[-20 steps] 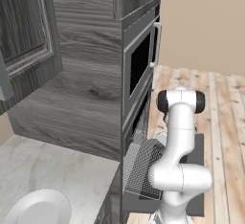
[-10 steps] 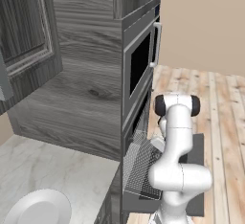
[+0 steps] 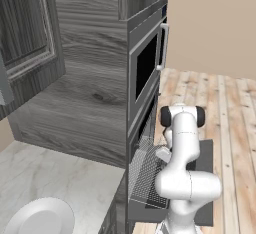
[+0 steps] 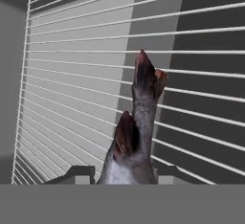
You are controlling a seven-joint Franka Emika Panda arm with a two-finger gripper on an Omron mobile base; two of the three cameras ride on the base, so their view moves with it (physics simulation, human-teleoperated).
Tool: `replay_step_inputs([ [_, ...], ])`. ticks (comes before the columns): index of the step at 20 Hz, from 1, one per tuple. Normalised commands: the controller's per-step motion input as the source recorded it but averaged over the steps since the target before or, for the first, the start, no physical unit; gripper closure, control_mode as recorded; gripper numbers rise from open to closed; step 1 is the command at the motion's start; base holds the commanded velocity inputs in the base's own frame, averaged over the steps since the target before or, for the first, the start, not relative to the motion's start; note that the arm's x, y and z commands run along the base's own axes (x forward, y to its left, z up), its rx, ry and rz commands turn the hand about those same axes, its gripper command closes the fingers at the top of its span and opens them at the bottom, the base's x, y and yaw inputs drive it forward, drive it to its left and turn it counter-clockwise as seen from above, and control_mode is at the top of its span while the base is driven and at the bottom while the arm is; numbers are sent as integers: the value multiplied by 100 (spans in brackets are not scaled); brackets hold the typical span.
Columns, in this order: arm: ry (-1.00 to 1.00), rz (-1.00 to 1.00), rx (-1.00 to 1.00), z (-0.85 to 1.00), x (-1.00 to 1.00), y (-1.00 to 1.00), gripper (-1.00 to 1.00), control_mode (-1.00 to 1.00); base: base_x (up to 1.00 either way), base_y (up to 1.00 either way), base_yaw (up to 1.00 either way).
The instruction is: Place the fish on the bottom rack of the oven, and slide the tray back inside. Close the oven door.
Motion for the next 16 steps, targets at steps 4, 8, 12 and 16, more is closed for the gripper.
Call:
replay_step_inputs([
  [4, -2, 8, 0, -36, 16, 0, 100, -100, 0, 0, 0],
  [8, -2, 8, 0, -38, 13, 0, 100, -100, 0, 0, 0],
  [12, -4, 4, 0, -22, -4, -4, -100, -100, 0, 0, 0],
  [16, -25, 1, 0, 26, -65, -31, -100, -100, 0, 0, 0],
])
